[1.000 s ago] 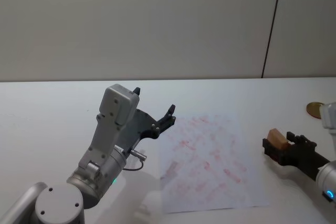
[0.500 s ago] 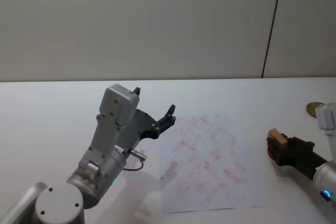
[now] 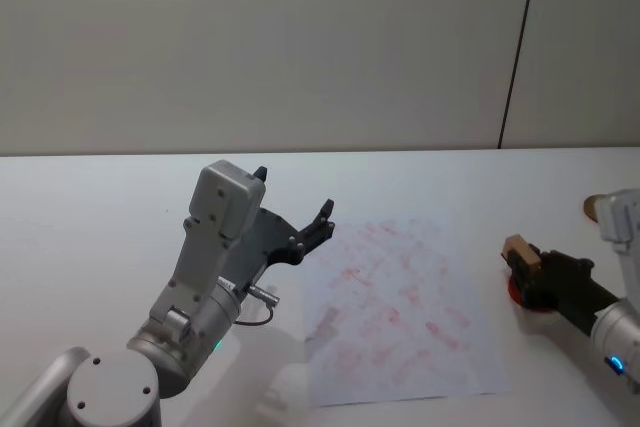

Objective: Use the one hand to pick up the stamp and affix it onto the A4 paper.

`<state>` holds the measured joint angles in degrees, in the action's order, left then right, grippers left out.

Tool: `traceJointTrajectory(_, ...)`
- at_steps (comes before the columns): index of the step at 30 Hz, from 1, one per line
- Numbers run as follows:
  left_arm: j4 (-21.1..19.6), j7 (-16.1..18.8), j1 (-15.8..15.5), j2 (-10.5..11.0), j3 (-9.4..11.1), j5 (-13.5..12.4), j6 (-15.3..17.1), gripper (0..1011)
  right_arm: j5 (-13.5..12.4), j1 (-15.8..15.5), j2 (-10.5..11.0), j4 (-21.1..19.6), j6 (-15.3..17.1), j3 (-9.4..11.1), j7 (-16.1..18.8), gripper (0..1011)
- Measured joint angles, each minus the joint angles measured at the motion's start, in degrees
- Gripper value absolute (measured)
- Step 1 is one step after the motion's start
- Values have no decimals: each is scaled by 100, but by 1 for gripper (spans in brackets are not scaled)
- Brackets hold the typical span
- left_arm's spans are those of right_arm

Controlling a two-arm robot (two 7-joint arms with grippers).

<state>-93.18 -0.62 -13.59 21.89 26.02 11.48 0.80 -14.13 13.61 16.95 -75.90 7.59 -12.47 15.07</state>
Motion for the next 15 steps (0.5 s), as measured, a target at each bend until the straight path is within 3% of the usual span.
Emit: traceJointTrajectory(15,0,0,0,0,0,0,0,993,22,7,-144,-348,117,-209,455,221)
